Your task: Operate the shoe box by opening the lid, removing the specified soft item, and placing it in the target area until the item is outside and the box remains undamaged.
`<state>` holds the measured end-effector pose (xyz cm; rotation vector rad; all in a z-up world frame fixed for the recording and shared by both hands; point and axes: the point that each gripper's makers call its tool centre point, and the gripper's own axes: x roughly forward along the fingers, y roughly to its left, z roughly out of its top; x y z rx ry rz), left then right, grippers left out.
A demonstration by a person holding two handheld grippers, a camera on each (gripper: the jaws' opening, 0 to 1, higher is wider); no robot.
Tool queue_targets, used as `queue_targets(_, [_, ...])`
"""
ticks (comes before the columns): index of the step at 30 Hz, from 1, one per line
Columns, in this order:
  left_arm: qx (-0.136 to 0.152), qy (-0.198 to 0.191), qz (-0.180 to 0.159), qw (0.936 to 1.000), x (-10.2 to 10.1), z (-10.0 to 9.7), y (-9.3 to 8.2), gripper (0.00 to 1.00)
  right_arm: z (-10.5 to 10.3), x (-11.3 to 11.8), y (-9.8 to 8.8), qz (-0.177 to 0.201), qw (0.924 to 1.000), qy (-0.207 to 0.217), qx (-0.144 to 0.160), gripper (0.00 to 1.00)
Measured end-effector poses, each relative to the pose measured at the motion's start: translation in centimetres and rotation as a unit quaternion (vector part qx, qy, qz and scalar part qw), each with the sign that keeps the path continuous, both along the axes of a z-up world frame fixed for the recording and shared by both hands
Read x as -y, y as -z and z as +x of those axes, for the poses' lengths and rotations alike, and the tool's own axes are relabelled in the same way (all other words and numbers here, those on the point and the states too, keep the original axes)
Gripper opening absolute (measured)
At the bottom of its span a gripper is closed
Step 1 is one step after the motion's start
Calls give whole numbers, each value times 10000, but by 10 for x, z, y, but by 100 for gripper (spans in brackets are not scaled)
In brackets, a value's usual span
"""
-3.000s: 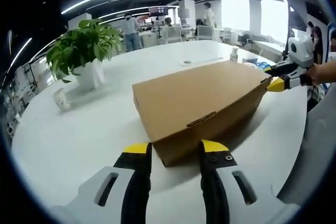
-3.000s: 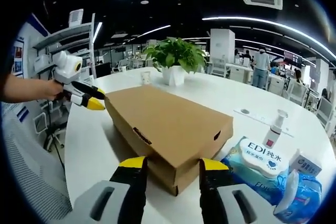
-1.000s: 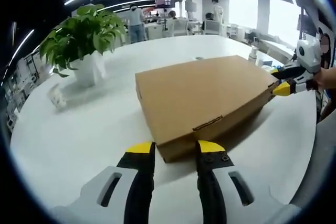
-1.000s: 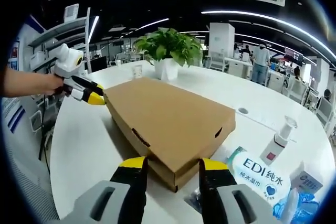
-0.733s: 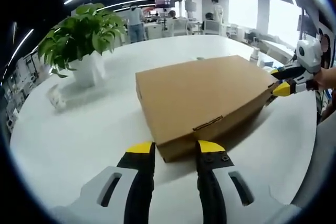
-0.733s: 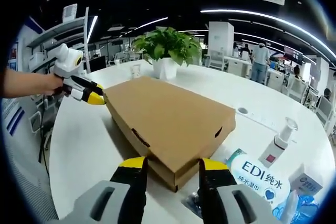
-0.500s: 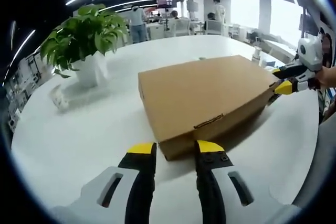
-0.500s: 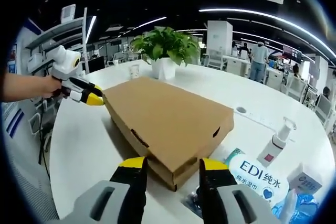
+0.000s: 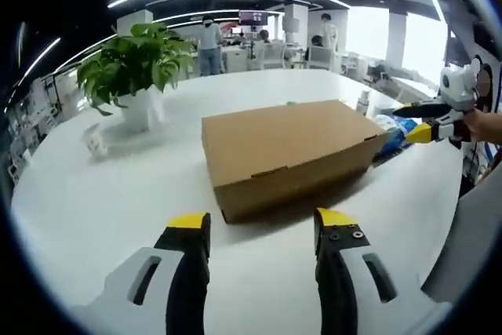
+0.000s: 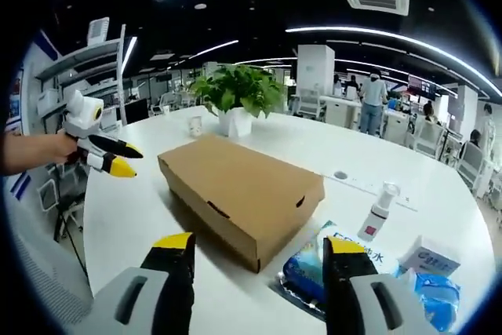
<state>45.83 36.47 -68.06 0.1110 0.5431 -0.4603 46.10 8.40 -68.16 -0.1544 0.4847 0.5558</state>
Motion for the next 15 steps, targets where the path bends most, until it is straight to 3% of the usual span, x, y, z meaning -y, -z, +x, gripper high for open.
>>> queue_targets(4, [20, 35, -86, 10000, 8, -16, -8, 60, -18, 17, -3, 50, 9999, 131, 13, 73])
queue_targets(7, [90, -78, -380, 9992, 21, -35, -16, 67, -38, 35, 0, -203, 9996, 152, 89, 78])
queue_targets(11, [170, 92, -159, 9997, 36, -57, -14, 74, -56, 49, -1, -225, 9995, 227, 49, 85])
queue_targets(15, [254, 9, -348, 9991, 47, -73, -22, 86, -77, 66, -8, -239, 9990, 366, 72, 89])
